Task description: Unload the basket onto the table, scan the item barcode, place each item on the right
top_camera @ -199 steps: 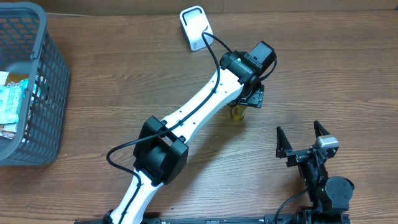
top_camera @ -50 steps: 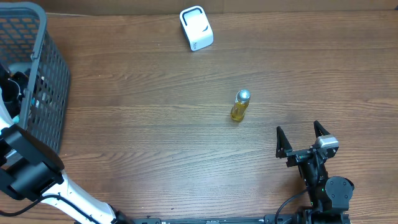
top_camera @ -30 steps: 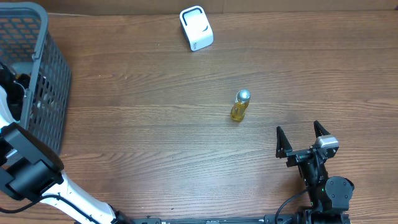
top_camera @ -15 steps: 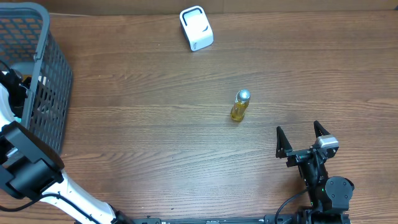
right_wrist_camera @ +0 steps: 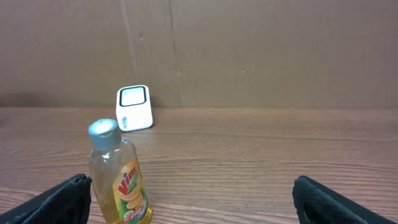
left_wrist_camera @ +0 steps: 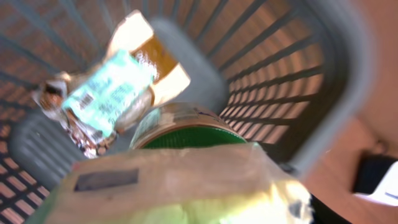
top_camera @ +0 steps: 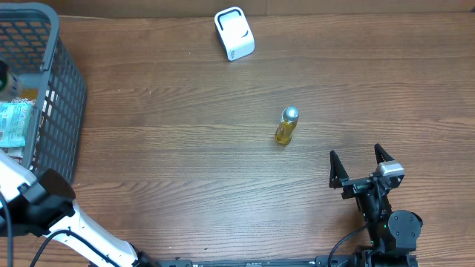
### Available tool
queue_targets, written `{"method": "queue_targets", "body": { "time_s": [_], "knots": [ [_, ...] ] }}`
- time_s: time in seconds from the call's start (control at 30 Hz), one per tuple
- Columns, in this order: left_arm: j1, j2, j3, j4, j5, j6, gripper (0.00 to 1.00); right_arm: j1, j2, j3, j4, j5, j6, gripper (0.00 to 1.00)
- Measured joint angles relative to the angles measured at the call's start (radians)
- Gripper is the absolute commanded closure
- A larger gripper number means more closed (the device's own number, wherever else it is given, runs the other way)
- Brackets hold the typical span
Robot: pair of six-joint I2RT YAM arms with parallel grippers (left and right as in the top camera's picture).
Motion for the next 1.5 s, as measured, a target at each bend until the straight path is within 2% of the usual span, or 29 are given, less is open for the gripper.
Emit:
{"method": "queue_targets", "body": {
  "time_s": [0.13, 0.3, 0.47, 0.67, 0.83, 1.0, 1.2, 1.5],
  "knots": [
    [-0.011, -0.025, 0.141, -0.023, 0.030, -0.013, 0.58, 0.000, 0.000, 0.000, -0.001, 0.000, 0.000, 0.00],
    [-0.125, -0.111, 0.160, -0.029, 0.055, -0.023, 0.58, 0.000, 0.000, 0.000, 0.000, 0.000, 0.000, 0.00],
    [-0.356, -0.180, 0.161, -0.029, 0.074, -0.035, 0.62, 0.000, 0.000, 0.000, 0.000, 0.000, 0.000, 0.00],
    [-0.694, -0.197, 0.134, -0.027, 0.068, -0.098, 0.61, 0.000, 0.000, 0.000, -0.001, 0.000, 0.000, 0.00],
    [-0.970, -0.196, -0.033, -0.026, -0.053, -0.184, 0.60, 0.000, 0.000, 0.000, -0.001, 0.000, 0.001, 0.00],
    [-1.163, -0.163, -0.217, 0.014, -0.183, -0.266, 0.59, 0.000, 0.000, 0.000, -0.001, 0.000, 0.000, 0.00],
    [-1.283, -0.052, -0.369, 0.097, -0.228, -0.293, 0.60, 0.000, 0.000, 0.000, -0.001, 0.000, 0.001, 0.00],
    [-1.326, 0.103, -0.423, 0.175, -0.222, -0.308, 0.60, 0.000, 0.000, 0.000, -0.001, 0.000, 0.000, 0.00]
  ]
}}
